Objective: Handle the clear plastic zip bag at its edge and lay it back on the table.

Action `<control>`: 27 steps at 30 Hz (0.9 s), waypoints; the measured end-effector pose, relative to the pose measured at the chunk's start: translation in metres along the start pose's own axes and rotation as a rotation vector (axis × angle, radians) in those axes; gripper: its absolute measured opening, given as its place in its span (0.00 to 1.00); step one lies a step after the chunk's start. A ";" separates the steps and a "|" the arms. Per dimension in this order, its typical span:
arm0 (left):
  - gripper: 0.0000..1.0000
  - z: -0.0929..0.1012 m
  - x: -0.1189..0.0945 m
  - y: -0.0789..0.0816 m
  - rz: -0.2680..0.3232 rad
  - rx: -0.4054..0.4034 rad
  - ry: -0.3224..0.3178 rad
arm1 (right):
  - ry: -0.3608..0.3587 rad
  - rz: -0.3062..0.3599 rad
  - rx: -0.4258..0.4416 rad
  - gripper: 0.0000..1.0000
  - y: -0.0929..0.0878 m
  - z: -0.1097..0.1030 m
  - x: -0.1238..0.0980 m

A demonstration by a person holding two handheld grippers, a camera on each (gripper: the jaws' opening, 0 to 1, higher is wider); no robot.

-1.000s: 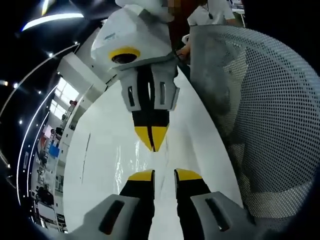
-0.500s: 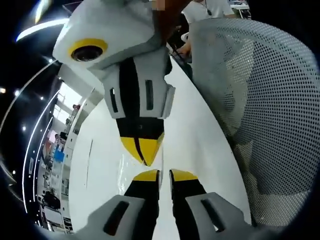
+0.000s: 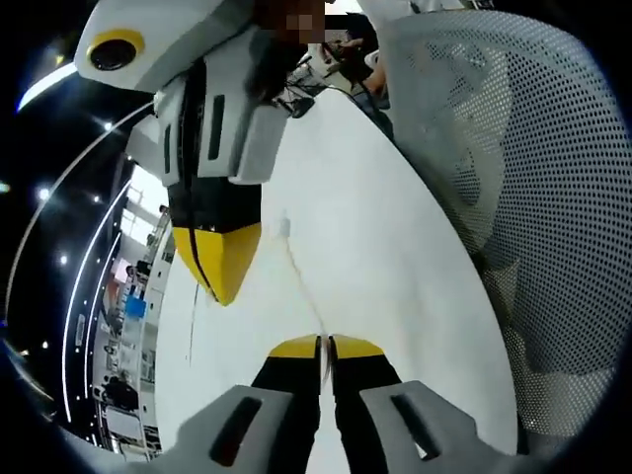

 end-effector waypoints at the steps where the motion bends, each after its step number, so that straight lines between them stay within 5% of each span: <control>1: 0.01 -0.001 0.000 0.000 0.000 -0.002 0.003 | -0.009 0.008 0.000 0.00 0.003 0.002 -0.002; 11: 0.00 -0.011 -0.003 0.000 0.003 -0.008 0.054 | -0.071 0.064 0.019 0.00 0.020 0.020 -0.022; 27: 0.00 -0.012 -0.003 -0.001 0.008 -0.025 0.048 | -0.100 0.086 0.028 0.00 0.025 0.027 -0.028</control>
Point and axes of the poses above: the point that each gripper's makers call its tool centre point, and the gripper's own axes: x roughly forward along the fingers, z roughly to its right, y roughly out of its top, the point moved 2 cm from there along -x, roughly backward along the fingers, and after that the axes turned 14 degrees about -z, right-handed, at the moved point
